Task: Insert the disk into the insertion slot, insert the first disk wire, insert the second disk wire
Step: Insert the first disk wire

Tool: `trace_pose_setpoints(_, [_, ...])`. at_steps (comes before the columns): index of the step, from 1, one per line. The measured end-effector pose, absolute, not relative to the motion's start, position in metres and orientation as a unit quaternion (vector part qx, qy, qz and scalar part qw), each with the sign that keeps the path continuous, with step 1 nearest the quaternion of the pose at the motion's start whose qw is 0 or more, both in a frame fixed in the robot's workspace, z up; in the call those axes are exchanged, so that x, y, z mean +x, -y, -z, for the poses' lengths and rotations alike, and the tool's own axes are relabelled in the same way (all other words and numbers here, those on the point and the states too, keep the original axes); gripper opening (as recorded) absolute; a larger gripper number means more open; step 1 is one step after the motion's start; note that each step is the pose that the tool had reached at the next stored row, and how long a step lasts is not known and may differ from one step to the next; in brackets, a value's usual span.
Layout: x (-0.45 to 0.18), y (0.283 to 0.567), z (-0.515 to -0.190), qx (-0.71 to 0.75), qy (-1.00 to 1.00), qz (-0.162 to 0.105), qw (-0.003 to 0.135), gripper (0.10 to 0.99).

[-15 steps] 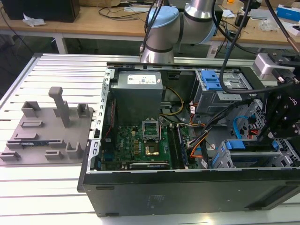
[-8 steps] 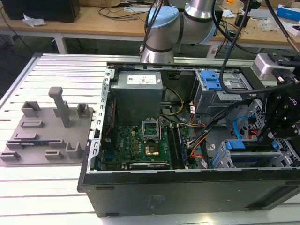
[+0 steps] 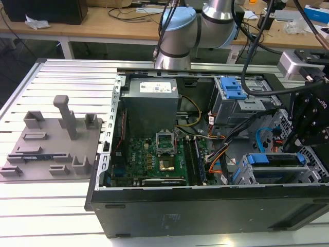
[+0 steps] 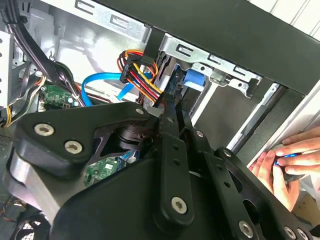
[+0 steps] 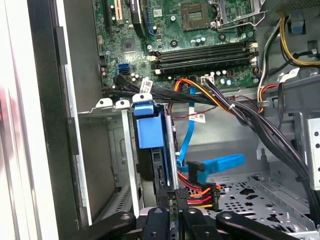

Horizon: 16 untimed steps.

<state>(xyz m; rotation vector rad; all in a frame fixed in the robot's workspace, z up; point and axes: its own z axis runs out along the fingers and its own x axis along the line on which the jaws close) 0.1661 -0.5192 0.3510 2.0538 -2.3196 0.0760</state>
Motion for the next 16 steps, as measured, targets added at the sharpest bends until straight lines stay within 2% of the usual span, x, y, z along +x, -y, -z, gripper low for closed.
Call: trace_pose_setpoints(16, [0.1637, 0.5166, -0.3512, 0.675, 0.737, -0.025, 0.018, 0.169])
